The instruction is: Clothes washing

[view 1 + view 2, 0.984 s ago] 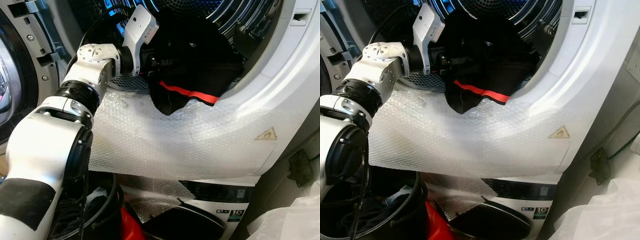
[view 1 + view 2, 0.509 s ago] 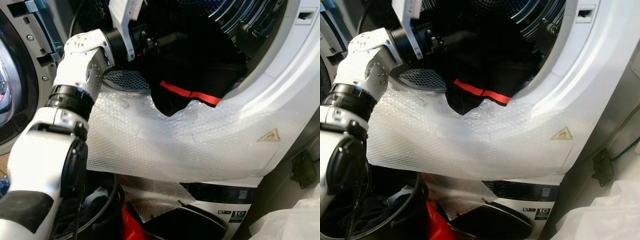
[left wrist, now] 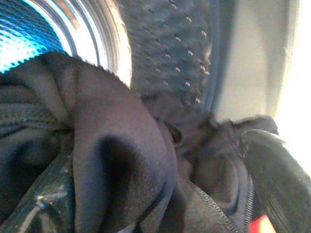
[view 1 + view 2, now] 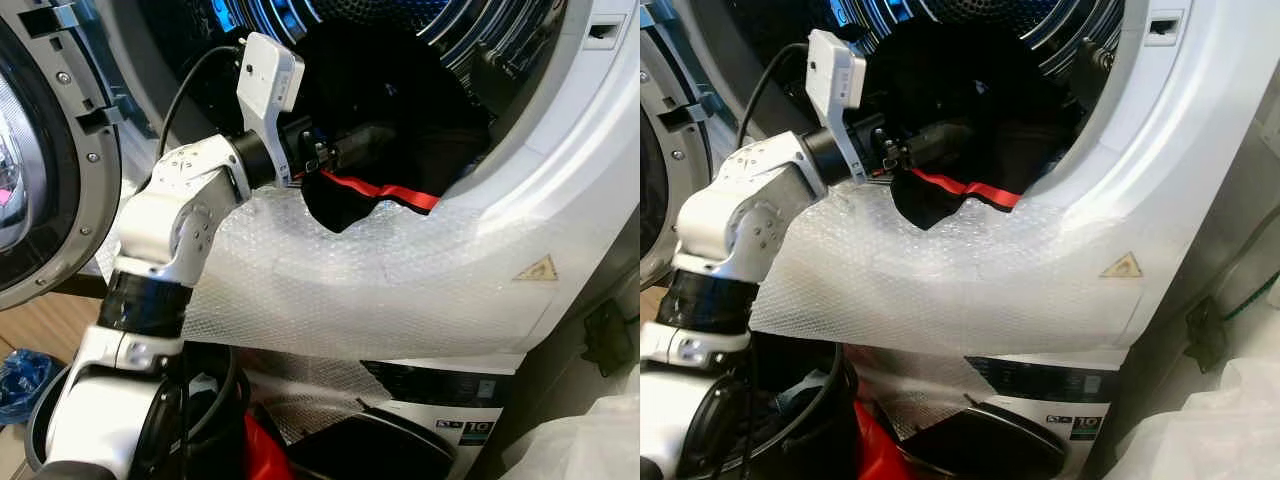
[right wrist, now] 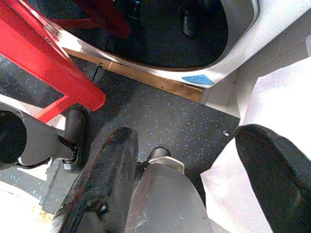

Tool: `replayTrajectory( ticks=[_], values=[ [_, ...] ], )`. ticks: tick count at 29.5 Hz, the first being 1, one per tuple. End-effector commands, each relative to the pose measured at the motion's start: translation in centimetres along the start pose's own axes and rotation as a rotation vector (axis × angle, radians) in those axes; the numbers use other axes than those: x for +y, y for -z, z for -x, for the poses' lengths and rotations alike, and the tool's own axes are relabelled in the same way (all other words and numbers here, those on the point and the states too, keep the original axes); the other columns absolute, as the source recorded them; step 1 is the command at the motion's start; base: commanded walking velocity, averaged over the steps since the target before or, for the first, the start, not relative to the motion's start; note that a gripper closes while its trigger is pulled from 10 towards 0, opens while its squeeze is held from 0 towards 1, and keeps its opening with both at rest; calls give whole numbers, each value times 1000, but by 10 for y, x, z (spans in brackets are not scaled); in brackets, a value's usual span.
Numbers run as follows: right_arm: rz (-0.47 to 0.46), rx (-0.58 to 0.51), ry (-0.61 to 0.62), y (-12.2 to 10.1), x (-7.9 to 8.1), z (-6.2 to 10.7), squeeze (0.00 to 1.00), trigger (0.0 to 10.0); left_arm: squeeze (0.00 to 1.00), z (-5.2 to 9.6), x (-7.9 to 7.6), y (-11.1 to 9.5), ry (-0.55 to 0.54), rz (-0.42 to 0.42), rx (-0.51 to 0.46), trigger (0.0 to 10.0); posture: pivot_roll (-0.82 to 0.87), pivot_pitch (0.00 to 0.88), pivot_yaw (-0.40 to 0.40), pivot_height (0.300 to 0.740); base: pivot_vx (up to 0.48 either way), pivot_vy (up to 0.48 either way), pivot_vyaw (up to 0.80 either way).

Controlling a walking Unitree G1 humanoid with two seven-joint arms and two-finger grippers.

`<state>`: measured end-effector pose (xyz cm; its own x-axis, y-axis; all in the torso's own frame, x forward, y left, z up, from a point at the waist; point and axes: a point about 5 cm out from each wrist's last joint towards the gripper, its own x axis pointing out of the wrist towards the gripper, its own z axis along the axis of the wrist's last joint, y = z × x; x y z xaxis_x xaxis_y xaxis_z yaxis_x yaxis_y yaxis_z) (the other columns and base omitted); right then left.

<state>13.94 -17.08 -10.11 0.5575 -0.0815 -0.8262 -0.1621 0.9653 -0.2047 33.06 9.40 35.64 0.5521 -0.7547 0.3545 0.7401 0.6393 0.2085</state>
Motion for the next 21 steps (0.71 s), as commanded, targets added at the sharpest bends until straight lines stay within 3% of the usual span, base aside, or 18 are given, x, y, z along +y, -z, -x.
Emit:
replayTrajectory(
  ticks=[1, 6, 9, 14, 16, 18, 21],
  values=[
    [8, 6, -21, 0, 6, 0, 0, 10000, 0, 5, 0, -3, -49, 11, 1, 10000, 46, 0, 134, 740, 0, 0, 0],
    [16, 6, -38, -1, 9, 0, 0, 10000, 0, 8, -4, -1, -230, 60, 81, 10000, 59, 0, 127, 740, 0, 0, 0],
    [26, 3, -44, -3, 9, -1, 0, 10000, 0, 1, 9, 3, -321, 78, 138, 10000, 58, 0, 122, 740, 0, 0, 0],
    [26, -5, -41, -6, 8, -1, 0, 10000, 0, -11, 21, 21, -354, 89, 244, 10000, 41, 0, 124, 740, 0, 0, 0],
    [20, -3, -35, -5, 6, -1, 0, 10000, 0, -14, 26, 31, -390, 148, 292, 10000, 37, 0, 126, 740, 0, 0, 0],
    [19, 3, -32, -3, 5, -1, 0, 10000, 0, -16, 29, 40, -414, 130, 348, 10000, 29, 0, 132, 740, 0, 0, 0],
    [20, 6, -31, -1, 5, 0, 0, 10000, 0, -20, 29, 47, -371, 134, 396, 10000, 26, 0, 135, 740, 0, 0, 0]
  ],
)
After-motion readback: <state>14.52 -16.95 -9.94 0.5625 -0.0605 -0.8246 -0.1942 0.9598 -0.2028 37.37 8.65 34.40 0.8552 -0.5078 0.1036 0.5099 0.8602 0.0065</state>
